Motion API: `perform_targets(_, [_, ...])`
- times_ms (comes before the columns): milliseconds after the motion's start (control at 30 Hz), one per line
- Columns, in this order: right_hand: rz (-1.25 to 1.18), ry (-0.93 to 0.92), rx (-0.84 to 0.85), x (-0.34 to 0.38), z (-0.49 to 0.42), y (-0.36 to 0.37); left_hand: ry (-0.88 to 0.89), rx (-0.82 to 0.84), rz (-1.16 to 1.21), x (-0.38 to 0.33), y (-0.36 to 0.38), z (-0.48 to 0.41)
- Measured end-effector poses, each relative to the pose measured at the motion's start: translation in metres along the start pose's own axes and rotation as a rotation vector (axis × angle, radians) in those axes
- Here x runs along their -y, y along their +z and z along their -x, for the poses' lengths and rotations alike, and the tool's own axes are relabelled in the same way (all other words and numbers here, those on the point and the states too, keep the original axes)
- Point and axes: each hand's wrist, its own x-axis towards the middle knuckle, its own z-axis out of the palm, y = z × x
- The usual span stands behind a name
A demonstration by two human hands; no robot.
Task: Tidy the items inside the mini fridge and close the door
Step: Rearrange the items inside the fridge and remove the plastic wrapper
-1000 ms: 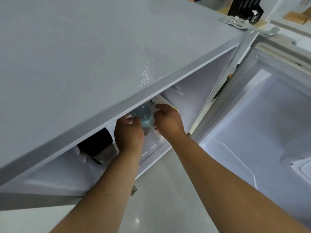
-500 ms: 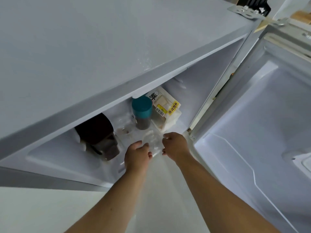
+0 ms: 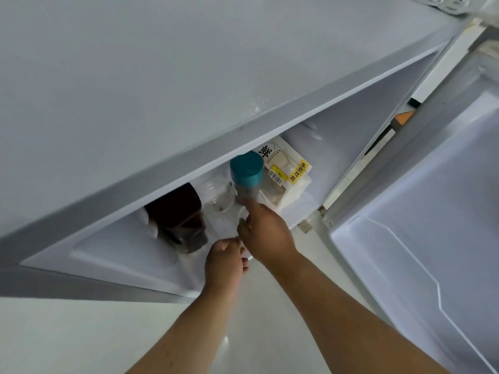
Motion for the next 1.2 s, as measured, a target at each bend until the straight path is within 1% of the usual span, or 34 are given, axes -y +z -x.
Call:
perform_targets(67, [0.148,-0.098,0.137,0.019,-0.015,0.011,-0.053,-0.023,0.089,-0.003,-0.003,0.001])
perform_targets(133, [0.253,-0.101,0.208,0.027,-0.025,0.016,-0.096,-0.027,0.184,-0.009,-0.003,0.003])
perform_targets(200, [0.274,-0.099,0.198,0.030,-0.030,0.012,-0.116,-0.016,0.211,-0.017,-0.003,0.004])
perform_targets(267, [0.216,-0.126,0.104,0.029,-0.025,0.005,-0.062,0.022,0.139,-0.023,-0.002,0.006])
perform_targets(333, [0.037,-0.093,0.006,0.024,-0.011,-0.005,0.001,0.091,0.135,-0.027,-0.002,0.012])
perform_targets(367, [-0.092,-0.032,-0.026,0.019,-0.001,-0.009,0.024,0.120,0.143,-0.027,-0.002,0.017])
perform_targets(400, [-0.246,0.066,-0.033,0.015,0.009,-0.013,0.051,0.134,0.152,-0.026,-0.002,0.020])
perform_targets(433, [-0.430,0.200,-0.009,0.009,0.017,-0.017,0.085,0.134,0.153,-0.023,0.000,0.024])
perform_targets(500, [-0.849,0.494,0.117,-0.001,0.027,-0.026,0.197,0.110,0.107,-0.021,0.004,0.032])
perform_targets(533, [-1.038,0.615,0.193,-0.005,0.029,-0.030,0.283,0.089,0.034,-0.021,0.006,0.034])
perform_targets(567, [-1.141,0.703,0.253,-0.009,0.030,-0.032,0.375,0.058,-0.070,-0.021,0.008,0.035])
perform_targets(600, [-1.137,0.751,0.289,-0.012,0.029,-0.032,0.454,0.024,-0.185,-0.023,0.009,0.034])
perform_targets(633, [-1.046,0.764,0.289,-0.014,0.027,-0.030,0.506,-0.012,-0.287,-0.026,0.011,0.032])
perform_targets(667, [-0.907,0.755,0.256,-0.015,0.025,-0.028,0.531,-0.040,-0.362,-0.029,0.012,0.029])
perform_targets(733, [-0.651,0.695,0.107,-0.016,0.021,-0.024,0.560,-0.077,-0.519,-0.034,0.017,0.021])
perform_targets(800, [-0.552,0.595,0.012,-0.016,0.018,-0.023,0.612,-0.089,-0.670,-0.041,0.024,0.013])
perform_targets(833, [-0.571,0.573,0.002,-0.016,0.016,-0.021,0.636,-0.091,-0.700,-0.044,0.027,0.010])
perform_targets(900, [-0.612,0.588,0.008,-0.017,0.011,-0.019,0.663,-0.093,-0.714,-0.050,0.033,0.005])
perform_targets(967, [-0.556,0.585,0.027,-0.022,0.008,-0.018,0.658,-0.056,-0.709,-0.051,0.036,0.000])
perform_targets(1067, [-0.486,0.559,0.080,-0.027,0.007,-0.018,0.584,0.002,-0.612,-0.047,0.035,-0.005])
perform_targets(1200, [-0.365,0.502,0.141,-0.024,0.009,-0.022,0.531,0.002,-0.545,-0.042,0.030,0.004])
